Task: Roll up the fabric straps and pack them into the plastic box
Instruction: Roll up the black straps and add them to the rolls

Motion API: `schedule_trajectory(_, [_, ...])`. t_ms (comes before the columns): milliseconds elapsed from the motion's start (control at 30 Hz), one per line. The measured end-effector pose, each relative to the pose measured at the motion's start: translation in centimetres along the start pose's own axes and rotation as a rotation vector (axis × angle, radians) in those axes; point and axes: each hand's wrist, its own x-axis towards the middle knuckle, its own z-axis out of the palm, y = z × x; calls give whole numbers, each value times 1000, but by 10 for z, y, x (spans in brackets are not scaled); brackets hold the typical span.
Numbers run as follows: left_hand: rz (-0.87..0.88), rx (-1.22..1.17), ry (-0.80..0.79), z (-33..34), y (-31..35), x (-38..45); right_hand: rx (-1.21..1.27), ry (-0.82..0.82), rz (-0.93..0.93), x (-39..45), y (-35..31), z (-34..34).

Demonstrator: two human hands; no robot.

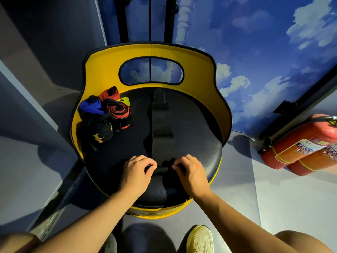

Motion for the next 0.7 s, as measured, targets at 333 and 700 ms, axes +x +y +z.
schedule_trajectory(333, [174, 110, -56, 2, -15, -9, -160, -60, -206, -11, 11, -1])
schedule_trajectory(700, [107, 85, -27, -10, 1, -19, -195, -109, -92, -15, -5, -5])
